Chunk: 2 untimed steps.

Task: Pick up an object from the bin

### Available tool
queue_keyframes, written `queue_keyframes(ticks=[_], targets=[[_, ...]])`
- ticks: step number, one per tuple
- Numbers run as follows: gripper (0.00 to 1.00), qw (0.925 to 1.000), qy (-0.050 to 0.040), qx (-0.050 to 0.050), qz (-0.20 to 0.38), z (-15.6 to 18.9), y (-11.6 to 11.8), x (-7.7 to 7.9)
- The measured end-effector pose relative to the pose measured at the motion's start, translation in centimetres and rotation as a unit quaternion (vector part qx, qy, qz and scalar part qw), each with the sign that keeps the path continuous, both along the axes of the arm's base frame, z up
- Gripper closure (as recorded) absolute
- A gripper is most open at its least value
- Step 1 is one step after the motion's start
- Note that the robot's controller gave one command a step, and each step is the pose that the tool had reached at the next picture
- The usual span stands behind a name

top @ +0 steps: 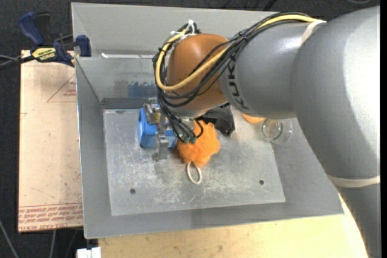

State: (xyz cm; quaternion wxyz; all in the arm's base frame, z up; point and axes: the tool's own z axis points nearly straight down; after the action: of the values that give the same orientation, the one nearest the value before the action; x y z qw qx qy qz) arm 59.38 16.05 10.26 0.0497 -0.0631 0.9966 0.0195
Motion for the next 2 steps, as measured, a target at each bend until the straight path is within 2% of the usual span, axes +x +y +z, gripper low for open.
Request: queue_keyframes(ticks=[1, 2], targets=[[0.00, 0.9999, 0.0146, -0.008, 0.000, 0.42, 1.20, -0.66], [0.00, 0.9999, 0.0137, -0.007, -0.002, 0.35, 1.08, -0.59]])
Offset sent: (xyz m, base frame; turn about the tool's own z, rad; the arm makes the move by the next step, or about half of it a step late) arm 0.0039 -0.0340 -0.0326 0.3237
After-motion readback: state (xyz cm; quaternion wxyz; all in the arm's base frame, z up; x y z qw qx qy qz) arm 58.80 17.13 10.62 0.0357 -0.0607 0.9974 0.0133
